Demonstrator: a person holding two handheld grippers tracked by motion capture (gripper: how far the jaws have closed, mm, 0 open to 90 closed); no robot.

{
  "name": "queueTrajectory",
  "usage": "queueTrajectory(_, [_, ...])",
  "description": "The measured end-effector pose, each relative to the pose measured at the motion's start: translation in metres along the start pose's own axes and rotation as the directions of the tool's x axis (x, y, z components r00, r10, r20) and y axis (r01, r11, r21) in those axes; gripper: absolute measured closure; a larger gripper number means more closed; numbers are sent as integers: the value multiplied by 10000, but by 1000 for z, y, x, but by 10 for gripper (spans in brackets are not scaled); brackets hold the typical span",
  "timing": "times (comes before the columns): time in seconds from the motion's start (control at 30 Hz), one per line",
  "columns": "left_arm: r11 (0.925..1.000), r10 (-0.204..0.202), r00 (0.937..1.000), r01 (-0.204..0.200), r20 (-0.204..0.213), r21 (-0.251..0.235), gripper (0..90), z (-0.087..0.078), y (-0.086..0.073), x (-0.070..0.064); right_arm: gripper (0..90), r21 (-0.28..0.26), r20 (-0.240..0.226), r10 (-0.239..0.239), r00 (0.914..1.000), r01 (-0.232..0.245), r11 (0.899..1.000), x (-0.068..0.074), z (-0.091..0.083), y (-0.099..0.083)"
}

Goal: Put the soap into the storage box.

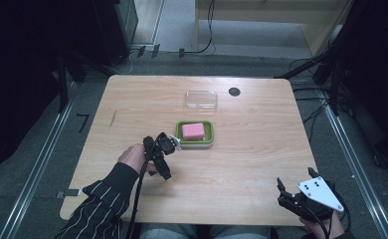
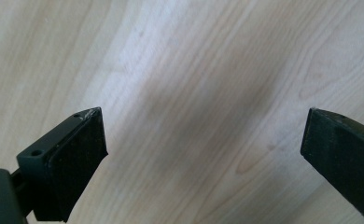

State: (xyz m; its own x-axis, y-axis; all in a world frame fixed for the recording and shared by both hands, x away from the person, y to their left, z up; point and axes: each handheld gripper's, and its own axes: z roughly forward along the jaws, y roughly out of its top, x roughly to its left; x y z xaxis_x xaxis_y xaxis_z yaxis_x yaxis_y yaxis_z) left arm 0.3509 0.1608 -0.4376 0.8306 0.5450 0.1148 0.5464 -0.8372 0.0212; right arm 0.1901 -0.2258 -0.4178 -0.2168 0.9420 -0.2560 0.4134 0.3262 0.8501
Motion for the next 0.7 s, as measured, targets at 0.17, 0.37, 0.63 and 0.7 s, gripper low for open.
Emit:
queueTrajectory(0.17, [9998, -102, 9999, 100, -129, -191, 5, 3, -13, -11, 139, -16, -13, -36, 10000, 36, 10000, 0, 0, 0])
queueTrajectory(0.37, [9998, -146, 9995, 143, -266, -104, 5, 6, -28, -19, 139, -31, -10, -29, 10000, 29, 10000, 0, 0, 0])
queueTrajectory(0.63, [9987, -463, 9987, 457, -235, -242, 5, 7, -45, -22, 139, -32, 14, -32, 10000, 32, 10000, 0, 0, 0])
queueTrajectory(0.7, [9988, -456, 9989, 453, -147, -172, 5, 8, -48, -22, 139, -30, 14, -38, 10000, 38, 10000, 0, 0, 0])
